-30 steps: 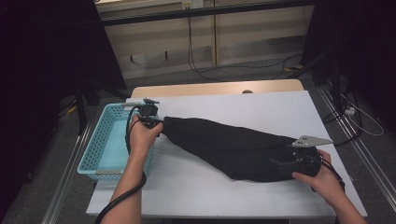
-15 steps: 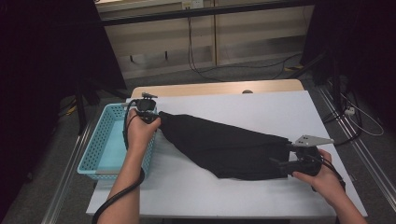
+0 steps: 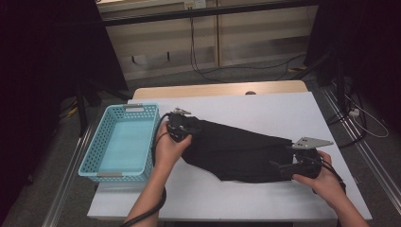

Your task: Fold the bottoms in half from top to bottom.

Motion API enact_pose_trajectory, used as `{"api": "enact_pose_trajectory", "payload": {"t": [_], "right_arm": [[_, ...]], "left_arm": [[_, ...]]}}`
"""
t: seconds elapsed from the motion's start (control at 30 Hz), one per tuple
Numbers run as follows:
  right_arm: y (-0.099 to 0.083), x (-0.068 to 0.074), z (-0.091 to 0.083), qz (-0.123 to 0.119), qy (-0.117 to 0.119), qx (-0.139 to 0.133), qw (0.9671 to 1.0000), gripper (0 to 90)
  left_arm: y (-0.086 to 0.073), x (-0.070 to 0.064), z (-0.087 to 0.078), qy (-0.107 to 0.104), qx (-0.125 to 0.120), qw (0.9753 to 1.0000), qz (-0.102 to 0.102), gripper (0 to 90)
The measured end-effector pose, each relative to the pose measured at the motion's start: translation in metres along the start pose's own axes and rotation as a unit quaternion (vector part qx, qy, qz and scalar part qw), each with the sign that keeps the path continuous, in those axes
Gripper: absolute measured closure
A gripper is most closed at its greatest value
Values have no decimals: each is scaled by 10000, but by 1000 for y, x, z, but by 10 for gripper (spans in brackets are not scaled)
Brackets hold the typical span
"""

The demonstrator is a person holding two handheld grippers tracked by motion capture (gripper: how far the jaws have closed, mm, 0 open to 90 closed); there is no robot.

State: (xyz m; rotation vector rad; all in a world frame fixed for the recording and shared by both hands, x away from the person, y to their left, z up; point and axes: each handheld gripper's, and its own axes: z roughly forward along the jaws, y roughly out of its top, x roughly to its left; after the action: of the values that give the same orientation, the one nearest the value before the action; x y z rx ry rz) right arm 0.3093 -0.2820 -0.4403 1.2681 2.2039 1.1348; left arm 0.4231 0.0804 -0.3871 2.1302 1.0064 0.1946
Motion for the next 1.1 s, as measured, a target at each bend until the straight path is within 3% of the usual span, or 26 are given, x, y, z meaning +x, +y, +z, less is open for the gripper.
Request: {"api": "enact_pose_trajectory", "payload": {"t": [0.1, 0.2, 0.3, 0.33, 0.43, 0.53, 0.67, 0.83, 1.1], "right_arm": [[0, 2, 2, -27, 25, 35, 10000, 124], [0, 3, 3, -56, 42, 55, 10000, 124], [0, 4, 3, -68, 48, 44, 10000, 124], [0, 4, 3, -70, 42, 41, 10000, 124], [1, 6, 5, -108, 38, 37, 9999, 124], [3, 10, 7, -152, 56, 43, 9999, 124], [7, 16, 10, -220, 90, 27, 9997, 125], [12, 24, 15, -314, 170, 5, 9994, 126], [22, 38, 32, -454, 267, 62, 9986, 160]], "left_arm": [[-13, -22, 22, -332, 183, 9988, 313, 830], [-25, -36, 38, -613, 368, 9965, 427, 824], [-30, -38, 41, -813, 206, 9951, 521, 698], [-29, -38, 39, -744, 198, 9952, 598, 635], [-26, -34, 28, -712, -77, 9963, 477, 423], [-25, -29, 20, -621, -230, 9968, 446, 312], [-24, -19, 7, -489, -326, 9976, 375, 228], [-26, -9, -2, -252, -394, 9986, 251, 196], [-38, 7, -3, -5, -169, 9997, 168, 155]]}}
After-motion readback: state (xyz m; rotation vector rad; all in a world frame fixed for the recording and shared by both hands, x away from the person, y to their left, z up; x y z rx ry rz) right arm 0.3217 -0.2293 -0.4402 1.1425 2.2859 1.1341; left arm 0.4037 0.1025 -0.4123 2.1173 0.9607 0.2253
